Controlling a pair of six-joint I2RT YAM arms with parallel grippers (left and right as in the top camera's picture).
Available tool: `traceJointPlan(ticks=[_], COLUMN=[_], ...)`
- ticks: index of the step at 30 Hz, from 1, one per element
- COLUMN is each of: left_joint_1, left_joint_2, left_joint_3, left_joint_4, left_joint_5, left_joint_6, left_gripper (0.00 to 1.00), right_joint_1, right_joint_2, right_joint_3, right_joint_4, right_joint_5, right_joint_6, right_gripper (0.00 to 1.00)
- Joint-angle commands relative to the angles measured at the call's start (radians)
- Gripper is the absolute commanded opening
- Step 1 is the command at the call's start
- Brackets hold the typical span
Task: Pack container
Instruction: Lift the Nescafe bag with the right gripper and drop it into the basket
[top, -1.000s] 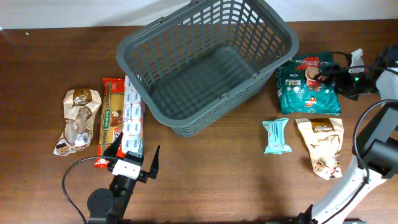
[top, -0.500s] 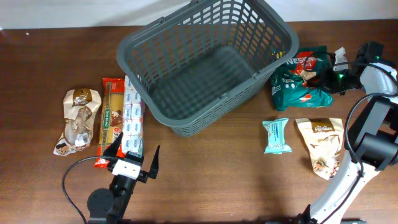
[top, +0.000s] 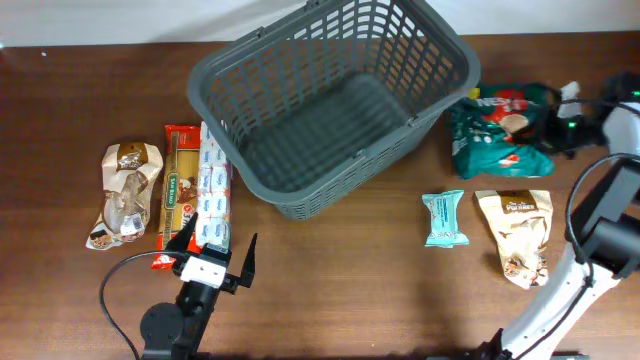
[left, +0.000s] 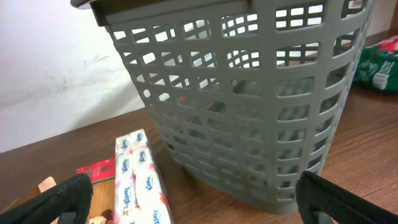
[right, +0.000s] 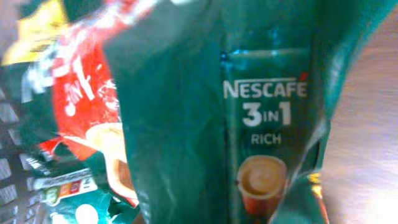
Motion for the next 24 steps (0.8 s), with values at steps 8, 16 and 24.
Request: traceJointPlan(ticks=[8,16,24], left_joint_1=[-0.003,-0.003,-0.003], left_joint_2=[-0.005,-0.005,-0.005], left_joint_3=[-0.010,-0.010,-0.010], left_joint_4=[0.003,0.003,0.003], left_joint_5=[-0.006,-0.006,-0.006], left_joint_6=[-0.005,-0.005,-0.005], left_gripper=[0.99,0.99,0.99], right_joint_1=[-0.038,-0.038,-0.031], right_joint_2=[-0.138,-0.185,-0.245], right_joint_3=[0.359,0.617,0.885], right_joint_4=[-0.095,-0.124,-0.131], right_joint_5=[-0.069,-0.238,-0.409], right_joint_6=[0.032,0.117,0.143], right_gripper=[0.03,0.03,0.03])
